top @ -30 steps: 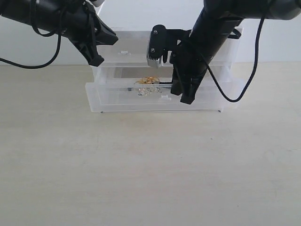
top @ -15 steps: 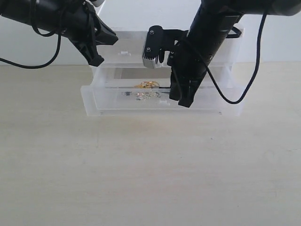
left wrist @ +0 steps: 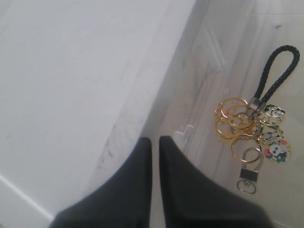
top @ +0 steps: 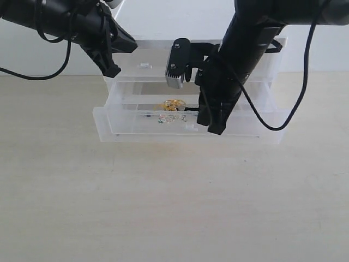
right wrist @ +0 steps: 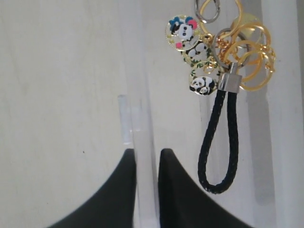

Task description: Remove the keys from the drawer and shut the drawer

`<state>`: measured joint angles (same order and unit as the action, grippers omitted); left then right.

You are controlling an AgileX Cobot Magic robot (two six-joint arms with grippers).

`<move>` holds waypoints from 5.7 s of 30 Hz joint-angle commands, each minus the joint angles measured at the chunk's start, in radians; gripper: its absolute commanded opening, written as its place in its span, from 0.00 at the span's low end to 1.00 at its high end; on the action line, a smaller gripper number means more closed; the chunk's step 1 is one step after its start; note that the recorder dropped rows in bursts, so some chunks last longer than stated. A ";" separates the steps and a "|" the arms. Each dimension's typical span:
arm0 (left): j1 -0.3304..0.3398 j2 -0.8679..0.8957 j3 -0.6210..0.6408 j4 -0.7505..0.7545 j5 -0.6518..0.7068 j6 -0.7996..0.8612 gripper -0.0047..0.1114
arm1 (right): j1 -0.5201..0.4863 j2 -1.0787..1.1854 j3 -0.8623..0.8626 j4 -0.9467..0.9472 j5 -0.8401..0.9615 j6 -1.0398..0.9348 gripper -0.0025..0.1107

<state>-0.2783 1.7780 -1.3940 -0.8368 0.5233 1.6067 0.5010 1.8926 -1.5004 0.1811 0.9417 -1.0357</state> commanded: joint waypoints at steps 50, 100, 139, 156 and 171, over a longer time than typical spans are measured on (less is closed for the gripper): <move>0.001 0.053 -0.005 -0.087 -0.081 0.031 0.08 | -0.003 -0.009 0.034 -0.034 -0.031 0.050 0.02; 0.001 0.095 -0.041 -0.152 -0.217 0.095 0.08 | -0.001 -0.053 0.034 0.108 0.082 0.025 0.02; 0.001 0.095 -0.041 -0.142 -0.222 0.095 0.08 | -0.003 -0.032 -0.034 0.189 -0.231 0.316 0.37; 0.001 0.095 -0.041 -0.140 -0.221 0.095 0.08 | -0.003 0.096 -0.034 0.195 -0.396 0.324 0.37; 0.001 0.095 -0.041 -0.140 -0.221 0.095 0.08 | -0.001 0.108 -0.034 0.251 -0.312 0.331 0.37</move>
<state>-0.2822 1.8793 -1.4130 -0.9430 0.4192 1.7066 0.5009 2.0063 -1.5331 0.4234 0.6131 -0.7045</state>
